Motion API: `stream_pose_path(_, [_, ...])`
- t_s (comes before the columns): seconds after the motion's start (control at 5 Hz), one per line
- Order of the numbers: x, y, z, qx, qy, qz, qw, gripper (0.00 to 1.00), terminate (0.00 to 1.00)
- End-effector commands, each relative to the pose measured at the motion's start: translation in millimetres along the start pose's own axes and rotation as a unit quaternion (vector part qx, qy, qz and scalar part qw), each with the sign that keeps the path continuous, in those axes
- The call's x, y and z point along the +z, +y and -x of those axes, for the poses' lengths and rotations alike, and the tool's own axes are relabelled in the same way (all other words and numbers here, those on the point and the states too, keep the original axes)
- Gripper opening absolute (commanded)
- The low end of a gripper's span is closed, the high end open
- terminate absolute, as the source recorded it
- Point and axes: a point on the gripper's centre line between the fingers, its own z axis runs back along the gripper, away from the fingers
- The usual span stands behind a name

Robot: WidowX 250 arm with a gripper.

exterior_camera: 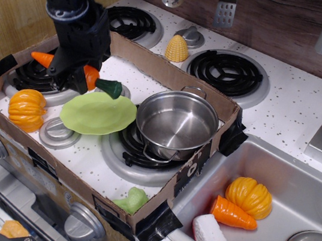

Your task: Put carrot on plate

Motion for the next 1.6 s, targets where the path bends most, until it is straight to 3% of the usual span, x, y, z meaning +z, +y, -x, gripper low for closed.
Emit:
stream_pose_path(0.0, [-14,18,-14,0.002,-0.012,-0.028,0.9995,0.00,0.00])
stream_pose_path(0.4, [-25,8,-20,0.023,-0.021,-0.042,0.9986,0.00,0.00])
stream_pose_path(0.6, [-26,2,-23,0.032,-0.030,-0.044,0.9980,1.00,0.00])
stream_pose_path(1.2, [-9,8,-19,0.063,-0.040,-0.094,0.9927,1.00,0.00])
stream_pose_path(1.4, [23,10,-23,0.059,0.008,-0.156,0.9860,1.00,0.00])
